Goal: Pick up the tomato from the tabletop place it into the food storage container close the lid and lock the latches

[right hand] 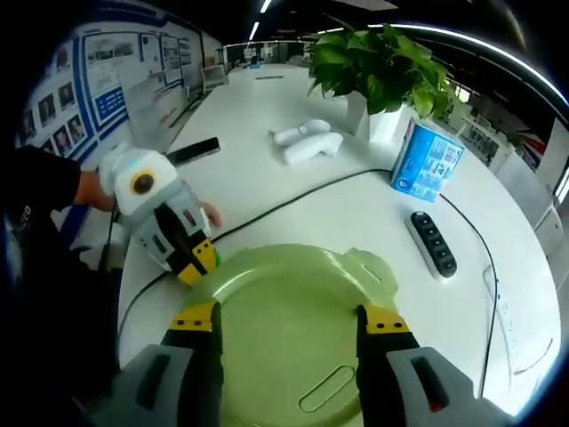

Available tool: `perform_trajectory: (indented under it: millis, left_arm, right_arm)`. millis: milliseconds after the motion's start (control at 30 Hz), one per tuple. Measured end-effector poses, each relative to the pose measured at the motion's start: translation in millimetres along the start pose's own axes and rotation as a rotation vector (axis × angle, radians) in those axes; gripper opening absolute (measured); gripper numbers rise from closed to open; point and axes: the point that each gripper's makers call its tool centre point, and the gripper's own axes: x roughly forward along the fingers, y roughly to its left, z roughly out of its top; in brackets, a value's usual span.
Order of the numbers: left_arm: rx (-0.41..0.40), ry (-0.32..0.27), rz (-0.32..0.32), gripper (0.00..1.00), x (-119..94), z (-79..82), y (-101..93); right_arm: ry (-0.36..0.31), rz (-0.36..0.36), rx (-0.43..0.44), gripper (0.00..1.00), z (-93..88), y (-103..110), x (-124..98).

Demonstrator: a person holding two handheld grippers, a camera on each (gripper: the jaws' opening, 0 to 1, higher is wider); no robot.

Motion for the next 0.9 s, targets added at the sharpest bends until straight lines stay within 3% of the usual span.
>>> perform_trajectory:
  millis: [433,633,833,900]
  left_arm:
    - [0.011,-0.003,0.001,0.00,0.3,-0.2,-1.0]
    - [0.040,0.001,-0.009,0.00,-0.8,0.1,-4.5]
    - [0.041,-0.010,0.043,0.00,-23.3,6.8,-0.2]
    - [0.039,-0.057,0.059,0.00,-30.2,15.9,0.4]
  right_arm:
    - [-0.003,-0.002,0.003,0.54,-0.8,-0.5,-0.7]
    - [-0.043,-0.007,0.010,0.54,-1.9,-1.4,-2.1]
    - [-0.070,-0.022,0.020,0.54,-0.4,-2.2,-2.3]
    - [-0.076,-0.038,0.035,0.54,-0.2,-2.9,-2.5]
